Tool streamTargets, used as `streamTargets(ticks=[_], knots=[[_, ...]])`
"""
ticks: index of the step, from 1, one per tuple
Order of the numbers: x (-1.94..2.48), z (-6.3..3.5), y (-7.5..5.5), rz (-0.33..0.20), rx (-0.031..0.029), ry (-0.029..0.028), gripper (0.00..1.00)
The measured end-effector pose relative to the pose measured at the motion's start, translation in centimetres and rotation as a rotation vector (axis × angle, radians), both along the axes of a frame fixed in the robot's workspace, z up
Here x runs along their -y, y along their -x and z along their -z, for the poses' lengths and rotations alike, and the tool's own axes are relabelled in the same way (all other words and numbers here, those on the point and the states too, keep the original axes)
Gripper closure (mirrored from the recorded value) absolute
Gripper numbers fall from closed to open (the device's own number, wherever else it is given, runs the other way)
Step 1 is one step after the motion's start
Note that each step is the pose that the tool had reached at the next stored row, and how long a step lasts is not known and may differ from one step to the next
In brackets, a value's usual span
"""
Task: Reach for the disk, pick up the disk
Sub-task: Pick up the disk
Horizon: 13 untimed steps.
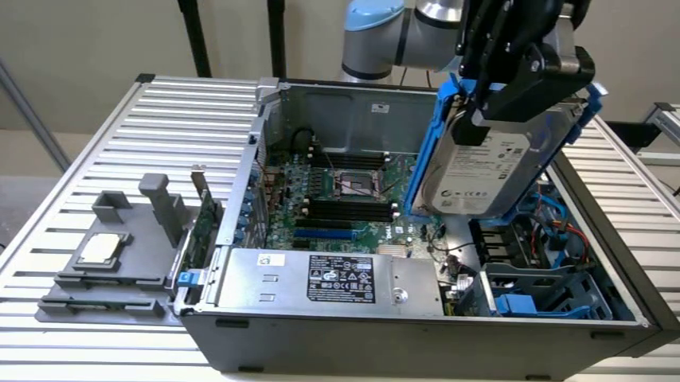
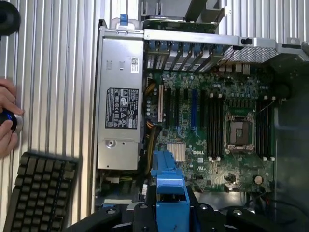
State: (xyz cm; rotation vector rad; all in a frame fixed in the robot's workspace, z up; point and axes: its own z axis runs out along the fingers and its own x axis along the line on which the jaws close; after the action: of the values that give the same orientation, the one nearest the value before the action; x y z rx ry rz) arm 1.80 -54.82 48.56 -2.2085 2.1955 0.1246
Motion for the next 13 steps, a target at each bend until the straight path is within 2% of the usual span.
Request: streamTargets(ticks=[8, 13], knots=[[1.49, 0.00, -3.2, 0.000, -0.0071, 0.0001, 0.67], [2.72, -0.01, -4.7, 0.000, -0.0124, 0.0001, 0.67]])
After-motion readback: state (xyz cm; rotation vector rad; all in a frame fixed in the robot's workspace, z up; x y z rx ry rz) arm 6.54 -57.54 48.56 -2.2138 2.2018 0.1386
